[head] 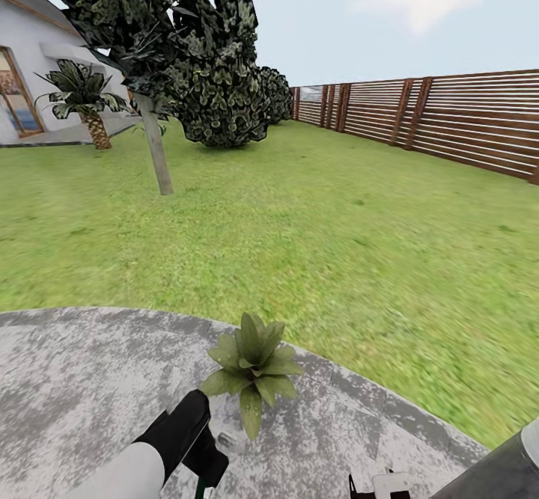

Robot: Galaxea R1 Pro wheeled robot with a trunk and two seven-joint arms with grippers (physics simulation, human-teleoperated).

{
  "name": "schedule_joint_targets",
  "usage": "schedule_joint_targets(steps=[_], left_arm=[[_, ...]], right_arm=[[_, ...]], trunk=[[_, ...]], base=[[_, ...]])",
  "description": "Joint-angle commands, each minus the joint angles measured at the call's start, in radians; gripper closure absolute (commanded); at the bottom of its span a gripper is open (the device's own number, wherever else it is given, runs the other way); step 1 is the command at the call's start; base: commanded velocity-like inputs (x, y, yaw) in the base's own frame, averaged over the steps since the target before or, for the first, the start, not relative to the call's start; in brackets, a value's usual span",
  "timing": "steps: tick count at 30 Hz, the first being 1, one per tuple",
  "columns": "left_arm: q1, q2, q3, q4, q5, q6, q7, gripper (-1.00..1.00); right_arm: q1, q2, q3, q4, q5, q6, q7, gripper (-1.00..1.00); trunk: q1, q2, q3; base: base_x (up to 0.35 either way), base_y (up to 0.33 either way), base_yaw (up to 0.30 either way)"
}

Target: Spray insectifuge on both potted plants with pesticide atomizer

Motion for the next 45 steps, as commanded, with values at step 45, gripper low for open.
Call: schedule_joint_targets(steps=[45], left_arm=[[0.003, 0.047, -0.070, -0.106, 0.002, -0.065, -0.021, 1.00]], right_arm=[[-0.001, 0.000, -0.001, 0.002, 0.011, -0.001, -0.008, -1.00]], trunk=[[0.000, 0.000, -0.001]], base=[[0.000, 0.000, 0.000]])
